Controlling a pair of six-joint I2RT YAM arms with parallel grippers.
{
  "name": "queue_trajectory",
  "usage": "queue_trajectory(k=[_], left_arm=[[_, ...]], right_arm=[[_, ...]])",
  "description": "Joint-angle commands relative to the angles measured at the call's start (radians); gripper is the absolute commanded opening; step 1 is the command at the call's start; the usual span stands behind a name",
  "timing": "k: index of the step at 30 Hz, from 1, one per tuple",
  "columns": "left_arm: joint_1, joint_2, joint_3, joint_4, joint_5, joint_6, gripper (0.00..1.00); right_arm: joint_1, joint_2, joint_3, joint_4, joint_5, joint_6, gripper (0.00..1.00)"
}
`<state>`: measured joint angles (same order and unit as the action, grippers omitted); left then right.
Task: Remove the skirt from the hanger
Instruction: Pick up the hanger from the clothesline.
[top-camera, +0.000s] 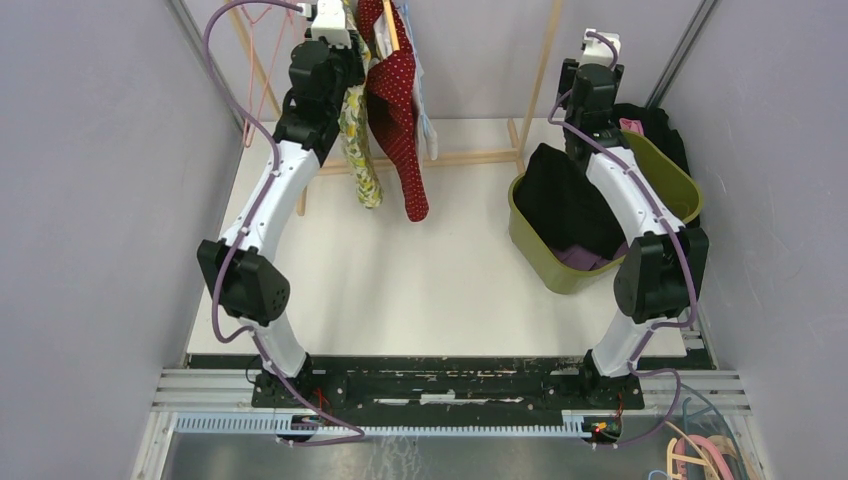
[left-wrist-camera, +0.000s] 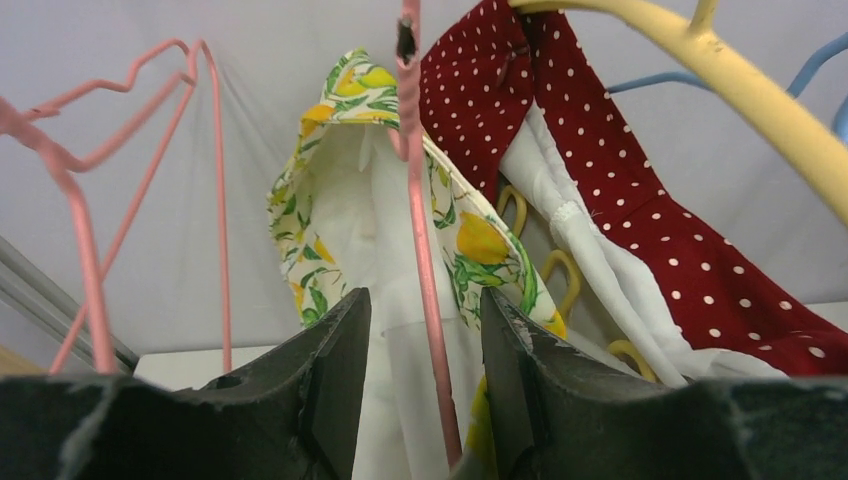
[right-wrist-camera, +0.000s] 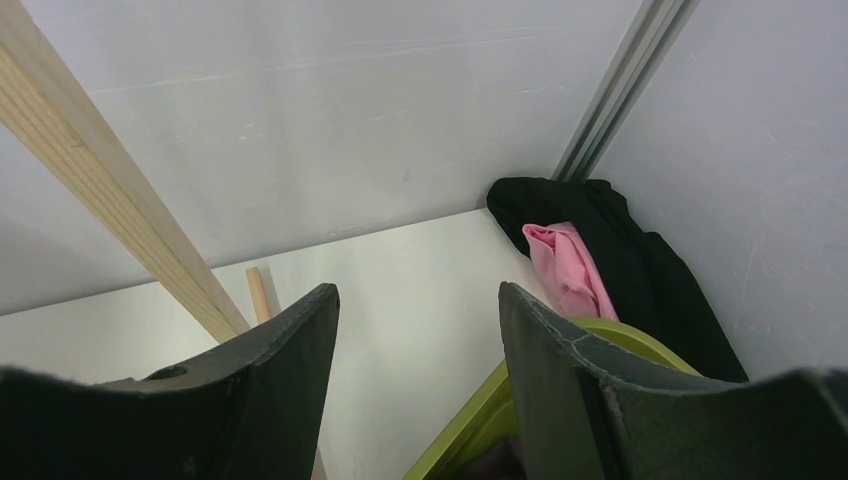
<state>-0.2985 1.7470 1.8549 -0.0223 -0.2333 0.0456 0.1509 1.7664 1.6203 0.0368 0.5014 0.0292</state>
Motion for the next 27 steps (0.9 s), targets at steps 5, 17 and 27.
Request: queue_trajectory(k=[5,17,27], left_arm=[[0.021,0.078,0.133,0.011,0.025,0.003,0.53],[0.062,0.086,0.178,0.026,0.040,-0.001,0.03],[0.090,0.084,0.260,0.049,0.158,-0.081,0.03]], right_arm=[[-0.023,-0.010,0.012,0.037,0.006,-0.009,0.65],[-0.027,-0.006,0.015,0.038,-0.010,-0.002,0.65],[-0.027,-0.011,0.006,0.035,-0.013,0.011,0.65]])
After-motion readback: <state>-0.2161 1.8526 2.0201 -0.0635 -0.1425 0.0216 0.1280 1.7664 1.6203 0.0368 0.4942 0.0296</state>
